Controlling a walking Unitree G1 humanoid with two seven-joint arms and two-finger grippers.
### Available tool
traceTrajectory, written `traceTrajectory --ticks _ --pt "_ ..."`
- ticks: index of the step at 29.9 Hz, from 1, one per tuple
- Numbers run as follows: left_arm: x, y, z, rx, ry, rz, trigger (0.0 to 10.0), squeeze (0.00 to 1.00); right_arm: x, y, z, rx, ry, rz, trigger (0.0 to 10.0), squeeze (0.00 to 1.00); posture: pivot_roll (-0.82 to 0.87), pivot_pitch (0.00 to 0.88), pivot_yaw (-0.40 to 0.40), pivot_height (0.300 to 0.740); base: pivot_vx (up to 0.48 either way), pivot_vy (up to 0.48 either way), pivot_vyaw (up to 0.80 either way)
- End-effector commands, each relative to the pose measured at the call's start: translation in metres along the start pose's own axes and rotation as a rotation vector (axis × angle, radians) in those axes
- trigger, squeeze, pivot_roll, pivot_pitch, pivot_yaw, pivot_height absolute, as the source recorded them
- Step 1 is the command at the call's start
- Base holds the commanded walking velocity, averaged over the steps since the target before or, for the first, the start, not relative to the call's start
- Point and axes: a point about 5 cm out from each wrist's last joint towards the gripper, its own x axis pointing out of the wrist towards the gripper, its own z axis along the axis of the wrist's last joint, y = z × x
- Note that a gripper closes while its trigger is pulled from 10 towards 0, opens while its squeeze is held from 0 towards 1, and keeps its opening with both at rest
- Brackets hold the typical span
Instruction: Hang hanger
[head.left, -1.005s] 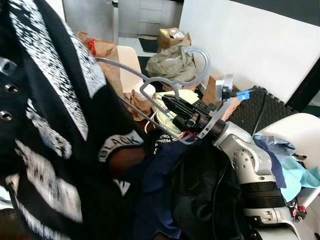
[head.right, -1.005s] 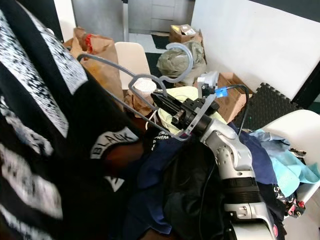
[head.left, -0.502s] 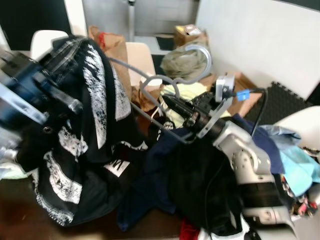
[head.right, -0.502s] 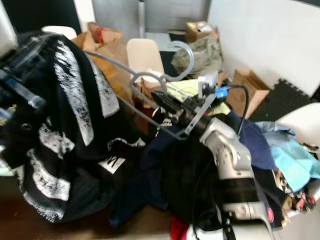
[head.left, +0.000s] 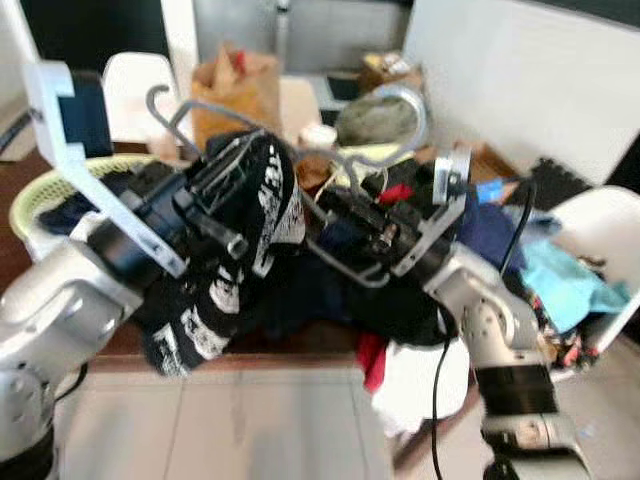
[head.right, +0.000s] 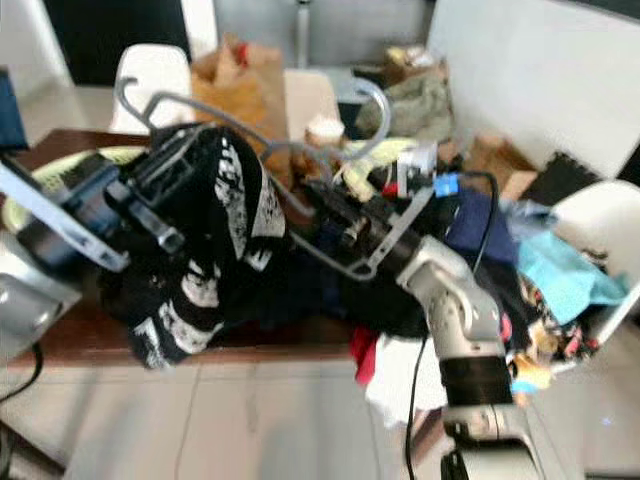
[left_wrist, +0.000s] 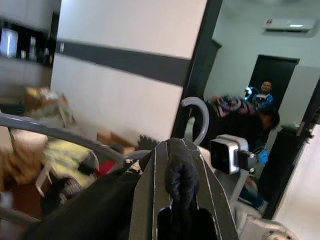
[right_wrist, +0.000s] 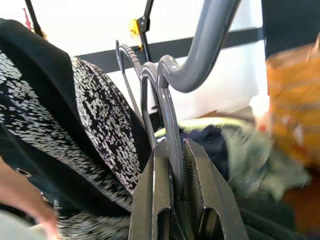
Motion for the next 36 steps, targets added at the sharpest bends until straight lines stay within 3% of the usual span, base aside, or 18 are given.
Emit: traceTrajectory --ticks 1,14,25,27,29,31,32,36 --pt "0.002 -0.004 -0.003 -0.015 -0.008 -0.011 10.0 0.00 -0.003 0.000 0.006 -0.007 -0.014 0.017 10.0 0.00 0.05 0.000 -0.070 0.740 -0.405 0.000 0.00" --pt "0.003 -0.006 -0.039 -0.129 0.060 0.018 10.0 0.00 -0.027 0.010 -0.003 -0.019 0.123 0.155 10.0 0.00 0.04 0.000 -0.063 0.740 -0.400 0.000 0.00" --pt "0.001 0.011 -0.063 -0.156 0.126 0.094 10.0 0.00 -0.034 -0.008 -0.003 -0.045 0.137 0.003 10.0 0.00 0.03 0.000 -0.052 0.740 -0.394 0.000 0.00" --pt "-0.003 0.028 -0.074 -0.109 0.176 0.194 10.0 0.00 -0.036 -0.011 -0.008 -0.045 0.162 -0.028 10.0 0.00 0.03 0.000 -0.049 0.740 -0.298 0.000 0.00" --pt "-0.003 0.028 -0.074 -0.109 0.176 0.194 10.0 0.00 -0.036 -0.011 -0.008 -0.045 0.162 -0.028 10.0 0.00 0.03 0.000 -0.049 0.740 -0.262 0.000 0.00" --pt "-0.014 0.060 -0.083 0.020 0.240 0.394 10.0 0.00 -0.039 -0.014 -0.013 -0.052 0.203 -0.056 10.0 0.00 0.03 0.000 -0.049 0.740 0.000 0.000 -0.80" --pt "-0.025 0.084 -0.081 0.081 0.239 0.539 10.0 0.00 -0.042 -0.018 -0.018 -0.066 0.250 -0.093 10.0 0.00 0.03 0.000 -0.049 0.740 0.000 0.000 -0.80" --pt "-0.029 0.093 -0.080 0.102 0.235 0.589 10.0 0.00 -0.044 -0.021 -0.020 -0.074 0.278 -0.113 10.0 0.00 0.03 0.000 -0.050 0.740 0.000 0.000 -0.80"
